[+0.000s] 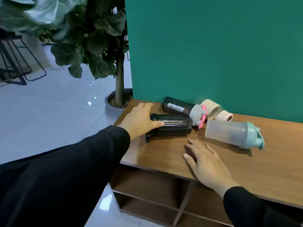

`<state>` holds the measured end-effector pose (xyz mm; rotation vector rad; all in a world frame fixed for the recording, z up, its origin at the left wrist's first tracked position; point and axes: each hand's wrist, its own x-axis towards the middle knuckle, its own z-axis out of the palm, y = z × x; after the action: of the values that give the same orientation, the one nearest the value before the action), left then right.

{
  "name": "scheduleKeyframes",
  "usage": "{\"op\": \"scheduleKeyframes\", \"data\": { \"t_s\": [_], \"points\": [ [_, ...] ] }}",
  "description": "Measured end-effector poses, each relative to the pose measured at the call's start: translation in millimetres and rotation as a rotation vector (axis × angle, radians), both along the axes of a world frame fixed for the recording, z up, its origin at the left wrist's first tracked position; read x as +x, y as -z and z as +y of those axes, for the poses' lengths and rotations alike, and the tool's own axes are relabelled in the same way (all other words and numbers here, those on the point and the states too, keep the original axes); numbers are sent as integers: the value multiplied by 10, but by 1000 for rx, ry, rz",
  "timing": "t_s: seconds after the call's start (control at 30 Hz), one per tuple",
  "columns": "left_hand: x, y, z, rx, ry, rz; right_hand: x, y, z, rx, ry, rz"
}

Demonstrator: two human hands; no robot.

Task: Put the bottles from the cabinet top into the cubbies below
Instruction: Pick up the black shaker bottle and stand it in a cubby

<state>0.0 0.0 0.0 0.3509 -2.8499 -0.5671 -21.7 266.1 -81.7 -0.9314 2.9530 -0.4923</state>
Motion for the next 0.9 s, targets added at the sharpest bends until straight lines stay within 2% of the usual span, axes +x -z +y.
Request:
{"op": "scheduleKeyframes", "data": {
  "t_s": [0.13, 0.23, 0.33, 0.53, 0.77, 0.83, 0.9],
  "points": [
    [-147, 119, -58, 32, 59, -208, -46, 35, 0, -25, -8, 32],
    [-179, 186, -34, 91, 84, -152, -24, 7, -1, -65, 12, 25],
    [-66, 206, 20, 67, 74, -101, 30, -15, 25, -165, 50, -7],
    [451, -20, 11, -147, 138, -88, 168, -196, 63, -431, 19, -51],
    [1201, -725, 223, -480, 366, -59, 674, -635, -371, -373, -274, -87],
    [1419, -855, 311, -522, 424, -50, 891, -671, -429, -391, -269, -62],
    [1612, -867, 356, -476, 452, -77, 1118, -634, -446, -456, -248, -122]
  ]
}}
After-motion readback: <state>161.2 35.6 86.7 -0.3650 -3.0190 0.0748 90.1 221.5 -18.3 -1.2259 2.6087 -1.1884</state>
